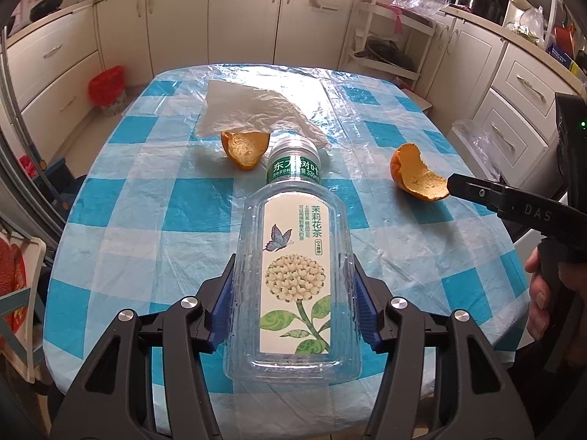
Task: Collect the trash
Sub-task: 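Lift the bottle with the left tool while the right tool reaches toward the orange peel, then grasp the orange peel with the right tool and lift it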
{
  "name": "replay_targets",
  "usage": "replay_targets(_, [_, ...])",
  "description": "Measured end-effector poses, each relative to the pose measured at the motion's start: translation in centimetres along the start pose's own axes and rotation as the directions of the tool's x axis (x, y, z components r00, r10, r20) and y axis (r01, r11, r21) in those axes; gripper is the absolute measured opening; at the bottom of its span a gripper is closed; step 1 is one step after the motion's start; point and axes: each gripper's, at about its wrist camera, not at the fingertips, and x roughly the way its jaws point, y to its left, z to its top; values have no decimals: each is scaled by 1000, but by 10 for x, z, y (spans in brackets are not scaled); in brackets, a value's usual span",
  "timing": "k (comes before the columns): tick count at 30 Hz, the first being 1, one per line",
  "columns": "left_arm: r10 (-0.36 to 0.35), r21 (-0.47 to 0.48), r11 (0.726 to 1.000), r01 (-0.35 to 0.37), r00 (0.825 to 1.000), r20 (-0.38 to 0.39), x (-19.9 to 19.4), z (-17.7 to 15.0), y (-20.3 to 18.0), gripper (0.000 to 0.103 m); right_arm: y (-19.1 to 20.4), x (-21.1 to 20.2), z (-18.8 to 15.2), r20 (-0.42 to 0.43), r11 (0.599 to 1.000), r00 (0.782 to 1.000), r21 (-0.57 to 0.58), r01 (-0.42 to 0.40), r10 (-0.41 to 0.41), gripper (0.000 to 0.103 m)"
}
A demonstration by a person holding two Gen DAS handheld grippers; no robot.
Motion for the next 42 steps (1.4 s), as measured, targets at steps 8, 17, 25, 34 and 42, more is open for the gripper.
replay_targets(8, [1, 3, 1000, -1, 1000, 1, 1, 1, -1, 56, 6, 4, 3, -1, 1000, 1000, 1, -14, 14, 84])
replay_targets(17, [-1, -7, 1000, 1, 1000, 1, 1, 0, 4, 58, -3, 6, 6, 8, 996, 999, 71, -48, 47, 84])
replay_targets(25, [-2, -10, 1000, 2, 1000, 1, 2, 1, 6, 59, -17, 8, 6, -4, 980, 995, 171, -101, 103, 76])
replay_targets(34, [-5, -10, 1000, 5, 1000, -1, 3, 0, 7, 60, -2, 23, 5, -54, 988, 995, 133, -80, 87, 60])
replay_targets(42, [-8, -13, 1000, 8, 1000, -5, 6, -1, 9, 60, 1, 33, 5, -79, 987, 992, 131, -89, 100, 45])
